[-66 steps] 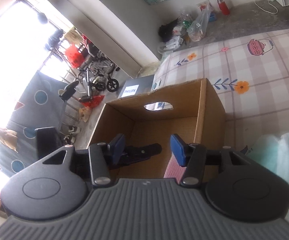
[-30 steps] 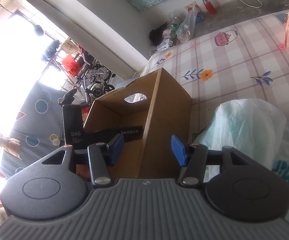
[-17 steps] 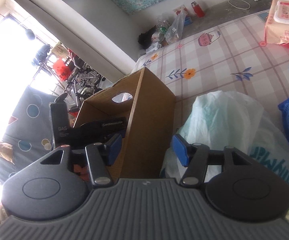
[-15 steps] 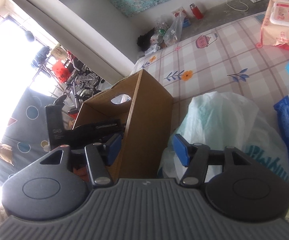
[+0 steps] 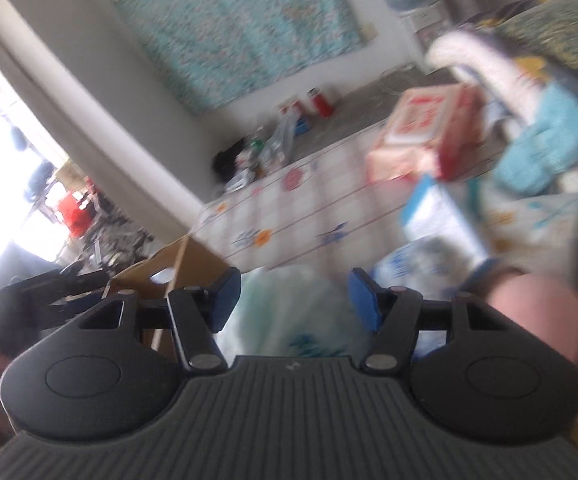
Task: Organize soft objects
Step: 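Withdraw the left gripper from the box back toward the bed items, then close the left gripper on the blue band-aid box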
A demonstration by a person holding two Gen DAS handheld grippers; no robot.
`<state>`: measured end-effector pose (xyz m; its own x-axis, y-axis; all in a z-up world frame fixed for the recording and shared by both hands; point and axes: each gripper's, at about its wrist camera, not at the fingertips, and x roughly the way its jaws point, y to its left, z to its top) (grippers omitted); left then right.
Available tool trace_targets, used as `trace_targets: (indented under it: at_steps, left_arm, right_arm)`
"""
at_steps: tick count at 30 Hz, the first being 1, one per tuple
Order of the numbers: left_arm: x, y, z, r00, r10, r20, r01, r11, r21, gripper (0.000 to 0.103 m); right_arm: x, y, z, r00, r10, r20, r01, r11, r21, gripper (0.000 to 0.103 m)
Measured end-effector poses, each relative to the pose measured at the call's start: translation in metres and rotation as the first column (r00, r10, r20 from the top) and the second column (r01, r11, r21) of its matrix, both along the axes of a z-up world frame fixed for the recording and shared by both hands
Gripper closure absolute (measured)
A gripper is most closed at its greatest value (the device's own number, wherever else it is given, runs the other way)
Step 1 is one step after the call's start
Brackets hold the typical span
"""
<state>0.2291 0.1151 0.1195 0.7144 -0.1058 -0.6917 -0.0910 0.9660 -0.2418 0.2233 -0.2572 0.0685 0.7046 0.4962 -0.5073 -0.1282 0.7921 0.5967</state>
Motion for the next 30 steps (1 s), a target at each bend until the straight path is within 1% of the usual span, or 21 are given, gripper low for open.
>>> trace_targets:
  at_steps: [3, 6, 9, 11, 14, 16, 18, 20, 22, 23, 25, 28, 30]
  left_arm:
    - [0.010, -0.048, 0.000, 0.994, -0.105, -0.014, 0.105, 0.994, 0.008, 0.033]
    - [0.028, -0.094, -0.010, 0.982, -0.182, -0.053, 0.180, 0.983, -0.028, 0.034]
    - [0.049, -0.131, -0.024, 0.969, -0.227, -0.093, 0.222, 0.973, -0.066, 0.034]
    - [0.066, -0.153, -0.039, 0.959, -0.252, -0.132, 0.241, 0.966, -0.092, 0.034]
    - [0.090, -0.179, -0.060, 0.940, -0.277, -0.202, 0.250, 0.957, -0.147, 0.034]
    - [0.107, -0.192, -0.074, 0.932, -0.271, -0.240, 0.232, 0.956, -0.180, 0.034]
    - [0.126, -0.206, -0.089, 0.912, -0.303, -0.276, 0.246, 0.943, -0.224, 0.034]
    - [0.141, -0.218, -0.100, 0.896, -0.323, -0.304, 0.246, 0.932, -0.265, 0.032]
    - [0.155, -0.231, -0.109, 0.883, -0.341, -0.323, 0.251, 0.923, -0.291, 0.025]
    - [0.161, -0.237, -0.114, 0.876, -0.350, -0.330, 0.257, 0.920, -0.295, 0.025]
    - [0.169, -0.248, -0.121, 0.873, -0.348, -0.341, 0.256, 0.923, -0.287, 0.025]
    - [0.178, -0.261, -0.130, 0.863, -0.353, -0.362, 0.264, 0.925, -0.274, 0.025]
    - [0.182, -0.266, -0.137, 0.863, -0.339, -0.374, 0.252, 0.931, -0.264, 0.025]
  right_arm:
    - [0.000, -0.033, -0.007, 0.998, -0.057, -0.002, 0.057, 0.997, -0.045, 0.044]
    - [0.003, -0.053, -0.017, 0.996, -0.087, -0.007, 0.086, 0.993, -0.084, 0.044]
    - [0.009, -0.064, -0.031, 0.996, -0.092, -0.012, 0.090, 0.990, -0.109, 0.044]
    - [0.018, -0.066, -0.039, 0.996, -0.085, -0.017, 0.082, 0.990, -0.118, 0.047]
    - [0.035, -0.065, -0.048, 0.997, -0.071, -0.026, 0.067, 0.988, -0.137, 0.051]
    - [0.048, -0.066, -0.056, 0.997, -0.066, -0.040, 0.059, 0.987, -0.149, 0.054]
    - [0.062, -0.065, -0.063, 0.996, -0.063, -0.058, 0.052, 0.985, -0.167, 0.055]
    - [0.073, -0.064, -0.069, 0.995, -0.056, -0.077, 0.041, 0.982, -0.187, 0.055]
    - [0.085, -0.063, -0.076, 0.994, -0.048, -0.094, 0.027, 0.977, -0.213, 0.055]
    - [0.090, -0.063, -0.080, 0.994, -0.045, -0.101, 0.021, 0.974, -0.225, 0.055]
    - [0.097, -0.062, -0.088, 0.992, -0.035, -0.120, 0.005, 0.971, -0.240, 0.055]
    - [0.106, -0.060, -0.099, 0.989, -0.014, -0.145, -0.022, 0.970, -0.244, 0.055]
    - [0.109, -0.059, -0.104, 0.989, 0.000, -0.147, -0.036, 0.970, -0.241, 0.055]
